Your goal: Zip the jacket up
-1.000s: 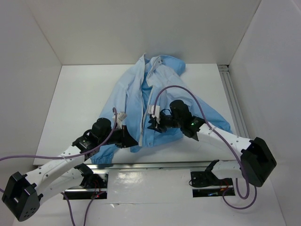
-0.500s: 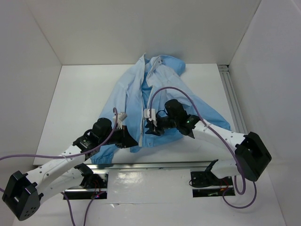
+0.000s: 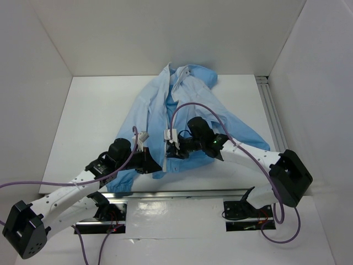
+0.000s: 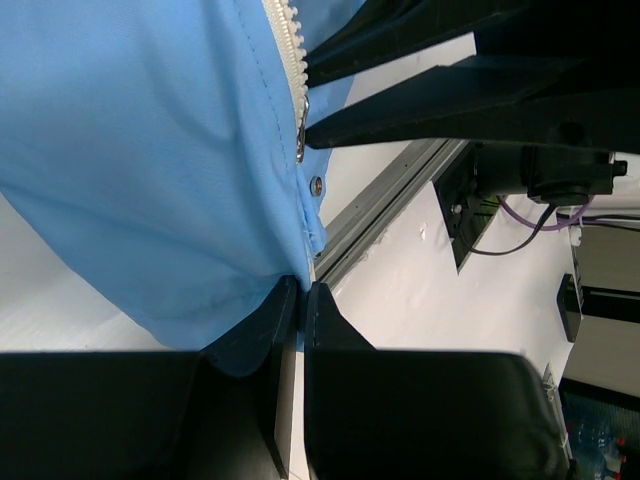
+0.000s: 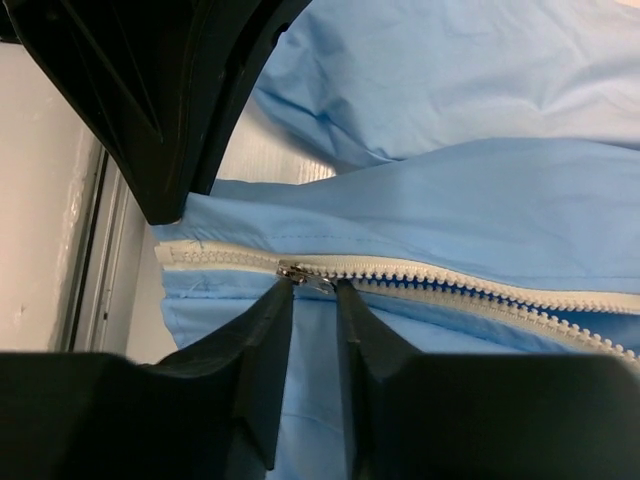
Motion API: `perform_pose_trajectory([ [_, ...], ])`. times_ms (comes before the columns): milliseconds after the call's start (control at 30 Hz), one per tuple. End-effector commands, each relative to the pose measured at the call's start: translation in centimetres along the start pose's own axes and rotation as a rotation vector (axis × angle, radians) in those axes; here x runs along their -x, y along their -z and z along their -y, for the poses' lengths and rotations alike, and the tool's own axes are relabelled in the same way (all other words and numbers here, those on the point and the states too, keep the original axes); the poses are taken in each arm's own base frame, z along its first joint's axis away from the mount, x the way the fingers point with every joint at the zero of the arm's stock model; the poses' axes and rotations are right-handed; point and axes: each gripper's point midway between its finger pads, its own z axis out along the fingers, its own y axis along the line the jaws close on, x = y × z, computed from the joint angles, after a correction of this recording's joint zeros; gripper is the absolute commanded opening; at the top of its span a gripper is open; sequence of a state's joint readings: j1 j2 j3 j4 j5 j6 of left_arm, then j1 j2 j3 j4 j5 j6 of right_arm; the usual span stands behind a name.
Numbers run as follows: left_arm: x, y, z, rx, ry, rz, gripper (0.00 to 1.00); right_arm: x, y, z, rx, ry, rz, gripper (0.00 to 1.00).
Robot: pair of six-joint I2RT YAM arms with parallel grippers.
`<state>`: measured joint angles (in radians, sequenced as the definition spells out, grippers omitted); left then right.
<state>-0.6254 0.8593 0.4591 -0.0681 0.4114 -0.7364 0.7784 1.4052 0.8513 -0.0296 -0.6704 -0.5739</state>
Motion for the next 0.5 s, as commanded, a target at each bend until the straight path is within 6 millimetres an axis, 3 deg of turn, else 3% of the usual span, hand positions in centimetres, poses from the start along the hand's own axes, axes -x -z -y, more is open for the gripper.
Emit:
perform_pose_trajectory([
  [0,0.74,0.37,1.39,-0.046,-0.029,0.018,0.0,2.48,0.2,0.34,0.0,0.052,0.052,0.28],
  [267,0.79,0.22,1.35,-0.046,-0.029,0.018,0.0,2.38,0.21,0.15,-0.01,0.047,0.045,0.05],
  [467,0.84,0.34,1.27,-0.039,-0.029,0.023,0.0,2.59,0.26,0.22,-0.01,0.047,0.045,0.0],
])
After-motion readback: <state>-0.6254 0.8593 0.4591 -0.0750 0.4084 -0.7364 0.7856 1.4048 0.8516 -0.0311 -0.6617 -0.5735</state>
